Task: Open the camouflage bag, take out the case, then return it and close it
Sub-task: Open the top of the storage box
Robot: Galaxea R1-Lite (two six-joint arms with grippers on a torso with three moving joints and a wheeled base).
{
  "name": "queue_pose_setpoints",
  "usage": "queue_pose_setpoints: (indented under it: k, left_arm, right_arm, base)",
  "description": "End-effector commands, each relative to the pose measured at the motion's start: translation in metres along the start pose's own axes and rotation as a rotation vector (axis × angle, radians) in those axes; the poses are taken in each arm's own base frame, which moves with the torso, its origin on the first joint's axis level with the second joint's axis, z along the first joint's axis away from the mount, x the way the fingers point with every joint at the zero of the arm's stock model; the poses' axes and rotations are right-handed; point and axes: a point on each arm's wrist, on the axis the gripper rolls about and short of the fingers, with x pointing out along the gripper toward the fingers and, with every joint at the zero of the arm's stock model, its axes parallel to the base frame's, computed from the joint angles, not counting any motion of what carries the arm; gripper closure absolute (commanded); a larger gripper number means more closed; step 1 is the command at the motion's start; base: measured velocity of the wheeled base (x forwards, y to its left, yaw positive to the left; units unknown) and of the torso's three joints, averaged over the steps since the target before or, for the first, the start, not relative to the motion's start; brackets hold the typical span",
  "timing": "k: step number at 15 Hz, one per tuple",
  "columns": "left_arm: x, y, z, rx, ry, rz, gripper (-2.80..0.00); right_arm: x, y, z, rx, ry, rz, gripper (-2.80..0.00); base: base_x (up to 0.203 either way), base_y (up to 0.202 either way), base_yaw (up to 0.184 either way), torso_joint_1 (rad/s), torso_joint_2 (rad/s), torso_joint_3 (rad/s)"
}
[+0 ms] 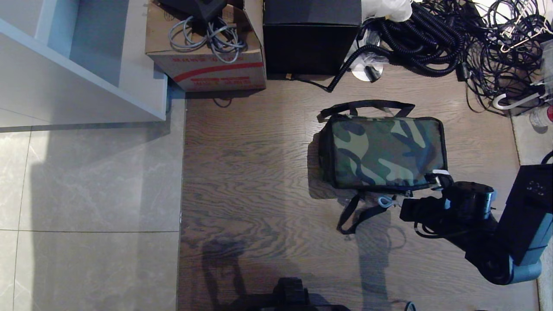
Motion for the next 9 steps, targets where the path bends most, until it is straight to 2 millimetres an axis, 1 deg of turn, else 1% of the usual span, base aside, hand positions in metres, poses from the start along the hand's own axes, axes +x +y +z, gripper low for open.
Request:
queue_pose_setpoints:
  k: [1, 4, 9]
  left_arm:
    - [0.000, 0.000, 0.000, 0.000, 0.000, 0.000, 0.00]
    - [0.000, 0.000, 0.000, 0.000, 0.000, 0.000, 0.00]
    - [0.000, 0.000, 0.000, 0.000, 0.000, 0.000, 0.00]
  right_arm:
    - [-0.006, -0.003, 0.004, -0.001, -0.014, -0.005, 0.00]
    - [-0.004, -0.013, 0.005, -0.030, -0.017, -0.035, 0.00]
    - [0.001, -0.044, 0.010, -0.046, -0.014, -0.089, 0.00]
  base:
    - [0.000, 0.000, 0.000, 0.000, 0.00, 0.000]
    - [0.000, 0.000, 0.000, 0.000, 0.00, 0.000]
    - [0.000, 0.000, 0.000, 0.000, 0.00, 0.000]
